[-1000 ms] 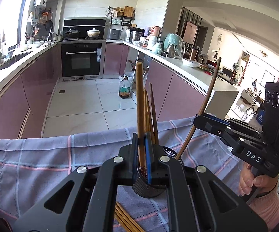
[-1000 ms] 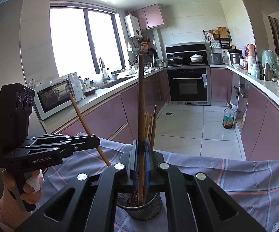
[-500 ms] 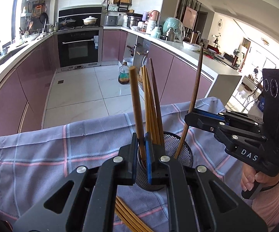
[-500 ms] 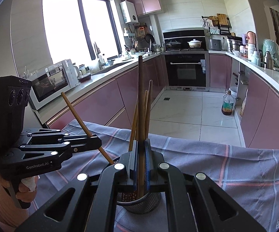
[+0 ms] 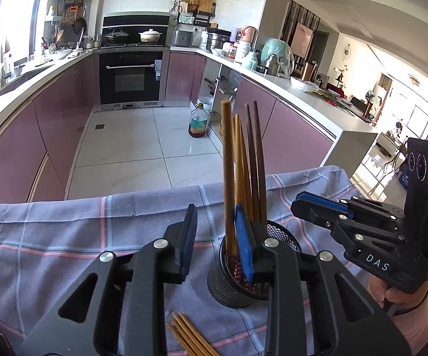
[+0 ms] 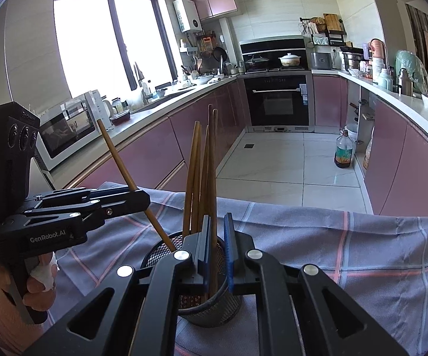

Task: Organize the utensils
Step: 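Open the left tool to release its chopstick while the right tool releases its own, then move both tools back over the remaining chopsticks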

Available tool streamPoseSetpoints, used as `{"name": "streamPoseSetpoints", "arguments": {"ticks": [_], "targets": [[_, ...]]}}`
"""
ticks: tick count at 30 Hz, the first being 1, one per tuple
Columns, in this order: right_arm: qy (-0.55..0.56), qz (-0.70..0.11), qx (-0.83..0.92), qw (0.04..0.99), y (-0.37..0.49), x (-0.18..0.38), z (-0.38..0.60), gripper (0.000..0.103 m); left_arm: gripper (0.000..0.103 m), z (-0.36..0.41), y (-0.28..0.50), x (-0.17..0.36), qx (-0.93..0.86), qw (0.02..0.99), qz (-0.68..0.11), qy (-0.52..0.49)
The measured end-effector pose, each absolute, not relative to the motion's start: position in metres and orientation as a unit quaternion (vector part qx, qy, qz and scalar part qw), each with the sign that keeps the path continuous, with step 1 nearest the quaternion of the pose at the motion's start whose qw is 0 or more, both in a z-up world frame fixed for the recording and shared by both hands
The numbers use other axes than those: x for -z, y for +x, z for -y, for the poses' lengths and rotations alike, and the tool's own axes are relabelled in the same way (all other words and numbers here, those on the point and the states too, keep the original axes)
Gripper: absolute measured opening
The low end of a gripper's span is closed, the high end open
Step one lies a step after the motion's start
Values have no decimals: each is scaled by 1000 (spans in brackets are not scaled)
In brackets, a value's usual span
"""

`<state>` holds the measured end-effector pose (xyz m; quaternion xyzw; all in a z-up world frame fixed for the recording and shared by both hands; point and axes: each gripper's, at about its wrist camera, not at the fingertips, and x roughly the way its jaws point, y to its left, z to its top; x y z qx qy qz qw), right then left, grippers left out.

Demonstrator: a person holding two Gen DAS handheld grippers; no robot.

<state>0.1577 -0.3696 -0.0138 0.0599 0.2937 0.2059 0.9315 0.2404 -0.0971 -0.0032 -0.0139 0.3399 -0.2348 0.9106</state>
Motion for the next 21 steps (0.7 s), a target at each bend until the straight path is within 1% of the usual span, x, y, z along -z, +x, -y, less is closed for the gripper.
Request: {"name": "streamPoseSetpoints", "arguments": {"ticks": [4, 6, 7, 14, 15, 17, 18, 19, 21], "targets": [[60, -286, -211, 933, 149, 12, 370, 10, 33, 87, 234, 1, 227, 916, -331, -22], [58, -278, -217, 934, 140, 11, 370, 17, 34, 83, 228, 1, 225, 919, -323, -20], [58, -275, -222, 934, 136, 11, 369, 18, 37, 80, 224, 0, 224, 921, -319, -20], [51, -272, -246, 929, 117, 12, 362, 22, 37, 75, 207, 0, 225, 924, -309, -8], [50, -274, -247, 928, 116, 13, 361, 24, 36, 76, 208, 1, 227, 923, -309, -7], [48, -277, -249, 927, 115, 16, 360, 24, 26, 78, 209, 3, 233, 920, -314, -5], [47, -279, -250, 926, 114, 18, 359, 24, 16, 79, 210, 4, 239, 918, -317, -5], [47, -282, -250, 925, 113, 20, 358, 24, 10, 81, 210, 3, 244, 916, -319, -5], [49, -286, -251, 924, 114, 22, 358, 24, 9, 85, 212, 1, 250, 915, -318, -2]]}}
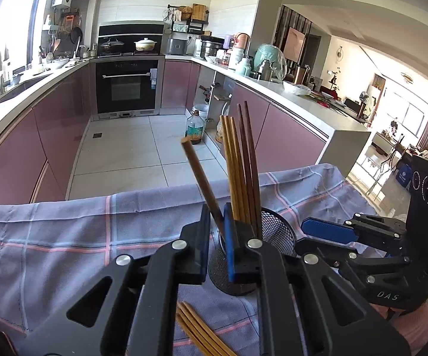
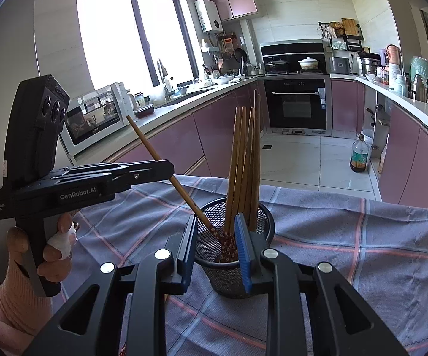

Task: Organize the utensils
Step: 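Move both tools back over the remaining chopsticks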

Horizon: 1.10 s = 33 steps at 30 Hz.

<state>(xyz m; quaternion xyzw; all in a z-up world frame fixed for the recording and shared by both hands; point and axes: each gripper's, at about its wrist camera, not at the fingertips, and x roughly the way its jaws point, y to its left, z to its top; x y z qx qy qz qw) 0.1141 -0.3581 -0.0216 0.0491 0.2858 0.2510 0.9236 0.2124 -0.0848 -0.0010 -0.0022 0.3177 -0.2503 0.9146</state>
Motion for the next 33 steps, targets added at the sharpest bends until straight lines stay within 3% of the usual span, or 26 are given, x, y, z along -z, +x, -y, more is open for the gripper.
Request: {"name": "streamPoseSetpoints", "arguments": {"ticks": [14, 17, 20, 33], "targets": [[72, -307, -245, 917, 121, 37, 367, 25, 8, 106, 252, -22, 277, 887, -369, 3], [73, -307, -245, 917, 119, 38, 369, 25, 16, 110, 263, -15, 267, 887, -377, 1], [73, -305, -245, 917, 117, 38, 369, 25, 33, 107, 262, -11, 256, 895, -365, -5], [55, -307, -271, 911, 101, 42, 352, 28, 48, 67, 214, -4, 219, 922, -319, -9]]}}
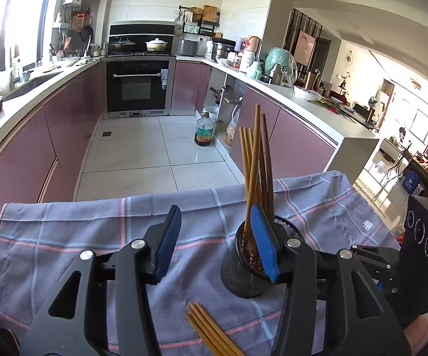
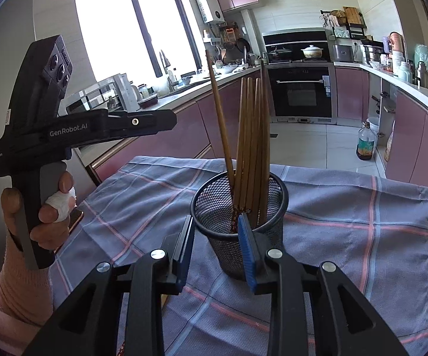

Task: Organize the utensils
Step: 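Move both tools back over the remaining chopsticks, then close the left tool on a chopstick while the right tool grasps another chopstick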

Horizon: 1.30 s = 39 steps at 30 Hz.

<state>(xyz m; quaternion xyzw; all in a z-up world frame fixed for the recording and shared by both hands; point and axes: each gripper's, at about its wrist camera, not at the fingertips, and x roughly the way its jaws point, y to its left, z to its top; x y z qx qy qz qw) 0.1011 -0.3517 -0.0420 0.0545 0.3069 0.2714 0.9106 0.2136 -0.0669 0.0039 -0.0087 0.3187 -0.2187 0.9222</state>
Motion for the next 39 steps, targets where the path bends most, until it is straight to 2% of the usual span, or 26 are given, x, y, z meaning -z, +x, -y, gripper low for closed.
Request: {"name": "streamPoseSetpoints", "arguments": {"ticks": [11, 18, 39], "targets": [[17, -360, -311, 879, 81, 75, 316, 28, 48, 32, 150, 80, 191, 899, -394, 12], [-2, -407, -312, 858, 79, 102, 289, 28, 46, 27, 129, 116, 187, 886, -425, 1], [-22, -427, -291, 856, 75, 116, 277, 27, 44, 44, 125, 136, 193, 872, -450, 14]]}}
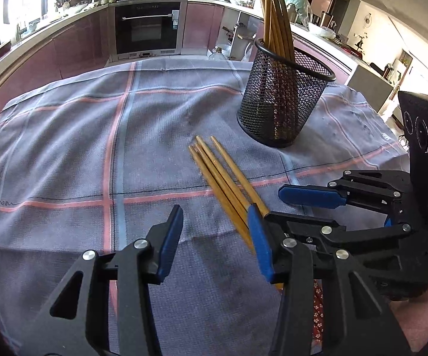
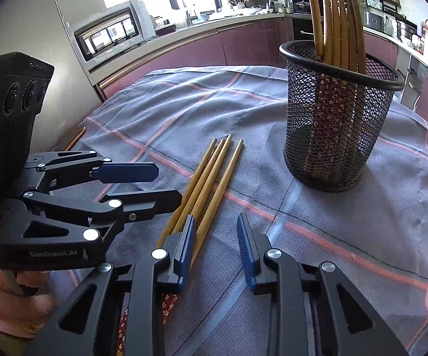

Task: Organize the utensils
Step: 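Close the left tool on a chopstick while the right tool grasps another chopstick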

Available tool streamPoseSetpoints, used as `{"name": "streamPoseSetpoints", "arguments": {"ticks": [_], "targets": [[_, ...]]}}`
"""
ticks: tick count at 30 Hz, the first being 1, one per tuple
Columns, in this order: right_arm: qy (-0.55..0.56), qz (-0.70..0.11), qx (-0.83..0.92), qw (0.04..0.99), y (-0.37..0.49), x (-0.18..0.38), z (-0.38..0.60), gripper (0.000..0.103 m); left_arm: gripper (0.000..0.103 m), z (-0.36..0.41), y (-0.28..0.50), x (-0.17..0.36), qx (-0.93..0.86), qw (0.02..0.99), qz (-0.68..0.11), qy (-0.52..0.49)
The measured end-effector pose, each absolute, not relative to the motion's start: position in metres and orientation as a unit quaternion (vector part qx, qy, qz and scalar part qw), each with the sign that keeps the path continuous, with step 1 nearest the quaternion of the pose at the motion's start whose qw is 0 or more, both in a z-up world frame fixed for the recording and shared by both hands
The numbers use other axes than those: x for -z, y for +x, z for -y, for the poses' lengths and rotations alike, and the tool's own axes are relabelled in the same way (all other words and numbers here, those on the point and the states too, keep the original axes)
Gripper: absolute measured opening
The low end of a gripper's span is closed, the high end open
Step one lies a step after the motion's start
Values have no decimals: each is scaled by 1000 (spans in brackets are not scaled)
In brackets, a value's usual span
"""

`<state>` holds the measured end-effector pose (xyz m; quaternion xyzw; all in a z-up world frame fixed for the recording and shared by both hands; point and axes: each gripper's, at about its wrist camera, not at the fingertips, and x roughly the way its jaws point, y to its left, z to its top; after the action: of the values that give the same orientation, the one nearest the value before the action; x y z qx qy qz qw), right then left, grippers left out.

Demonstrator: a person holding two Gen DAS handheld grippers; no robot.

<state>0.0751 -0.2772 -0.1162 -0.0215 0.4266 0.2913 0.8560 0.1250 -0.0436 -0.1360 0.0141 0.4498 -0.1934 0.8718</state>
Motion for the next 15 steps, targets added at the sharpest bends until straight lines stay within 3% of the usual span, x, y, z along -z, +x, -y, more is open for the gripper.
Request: {"name": "streamPoseSetpoints", "arguments": {"ticks": [8, 15], "targets": [[-20, -428, -288, 857, 75, 117, 281, 26, 39, 47, 125, 143, 196, 867, -458, 21], [-17, -428, -287, 857, 77, 118, 278, 26, 27, 47, 125, 144, 203, 863, -462, 28]]}}
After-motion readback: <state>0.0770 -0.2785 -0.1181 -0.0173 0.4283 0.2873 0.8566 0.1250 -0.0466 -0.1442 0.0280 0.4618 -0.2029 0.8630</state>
